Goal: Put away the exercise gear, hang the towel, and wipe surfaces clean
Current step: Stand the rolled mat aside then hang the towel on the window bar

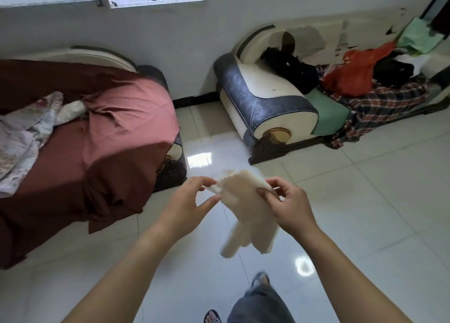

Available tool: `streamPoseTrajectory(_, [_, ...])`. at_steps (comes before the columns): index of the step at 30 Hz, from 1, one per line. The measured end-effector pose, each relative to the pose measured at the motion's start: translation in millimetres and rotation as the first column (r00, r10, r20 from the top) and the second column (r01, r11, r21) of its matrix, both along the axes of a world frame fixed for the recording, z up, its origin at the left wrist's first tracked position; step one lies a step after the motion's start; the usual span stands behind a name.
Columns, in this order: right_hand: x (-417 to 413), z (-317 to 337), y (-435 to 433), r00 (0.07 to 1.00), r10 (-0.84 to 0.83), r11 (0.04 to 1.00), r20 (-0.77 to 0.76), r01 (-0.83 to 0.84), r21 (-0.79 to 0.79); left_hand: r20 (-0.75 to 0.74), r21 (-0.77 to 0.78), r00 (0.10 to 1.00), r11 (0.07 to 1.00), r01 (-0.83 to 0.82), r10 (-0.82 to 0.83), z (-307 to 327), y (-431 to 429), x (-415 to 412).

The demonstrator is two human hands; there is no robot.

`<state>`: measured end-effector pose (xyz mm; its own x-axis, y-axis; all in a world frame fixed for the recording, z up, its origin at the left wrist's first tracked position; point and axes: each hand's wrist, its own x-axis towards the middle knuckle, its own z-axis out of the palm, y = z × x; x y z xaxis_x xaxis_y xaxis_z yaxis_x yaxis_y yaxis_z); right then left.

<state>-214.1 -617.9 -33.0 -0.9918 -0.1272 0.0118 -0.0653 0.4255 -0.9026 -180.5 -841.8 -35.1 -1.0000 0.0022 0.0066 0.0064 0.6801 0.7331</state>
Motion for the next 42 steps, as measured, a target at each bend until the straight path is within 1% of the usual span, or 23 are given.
streamPoseTrajectory(3, [-60,-5,-5,1.000,0.010,1.000,-0.021,-0.010,-0.007,0.015,0.010,1.000,1.000,-0.016,0.016,-5,-8,-50])
streamPoseTrajectory(6, [-126,-14,-8,1.000,0.014,1.000,-0.004,-0.014,-0.021,0.013,0.019,1.000,0.999,-0.029,0.029,-9,-9,-112])
streamPoseTrajectory(9, [-193,-15,-4,1.000,0.018,1.000,0.004,-0.018,-0.023,0.027,-0.004,0.999,0.999,-0.032,0.032,-10,-2,-179])
streamPoseTrajectory(12, [-252,-11,9,0.999,0.035,0.999,0.000,-0.035,-0.004,0.073,-0.026,0.997,0.999,0.024,-0.023,-9,12,-240])
streamPoseTrajectory(15, [-313,-7,20,0.999,0.049,0.998,-0.012,-0.048,0.027,0.074,-0.038,0.996,0.998,0.052,-0.049,-8,23,-300])
streamPoseTrajectory(20, [-392,-16,8,0.995,0.100,0.994,-0.003,-0.100,0.048,0.102,-0.079,0.995,0.997,0.008,0.000,-16,4,-358])
streamPoseTrajectory(23, [-440,-21,-21,0.985,0.174,0.981,0.005,-0.173,0.089,0.109,-0.107,0.990,0.991,-0.080,0.092,-20,-32,-392])
streamPoseTrajectory(26, [-488,-24,-59,0.973,0.230,0.967,-0.004,-0.228,0.113,0.107,-0.095,0.982,0.985,-0.146,0.156,-25,-68,-427])
streamPoseTrajectory(30, [-559,-16,-118,0.961,0.275,0.958,-0.032,-0.271,0.097,0.100,-0.079,0.975,0.978,-0.193,0.200,-30,-120,-493])
streamPoseTrajectory(32, [-597,-7,-145,0.959,0.279,0.957,-0.047,-0.274,0.092,0.091,-0.063,0.977,0.980,-0.189,0.194,-25,-146,-534])
streamPoseTrajectory(34, [-633,5,-172,0.959,0.278,0.958,-0.061,-0.273,0.083,0.054,-0.061,0.982,0.982,-0.178,0.181,-14,-172,-576])
streamPoseTrajectory(39, [-716,33,-239,0.956,0.270,0.963,-0.117,-0.269,0.028,-0.067,-0.034,0.976,0.977,-0.212,0.209,23,-233,-672])
streamPoseTrajectory(42, [-756,46,-275,0.948,0.286,0.957,-0.139,-0.290,-0.003,-0.112,0.013,0.967,0.973,-0.229,0.229,40,-259,-716])
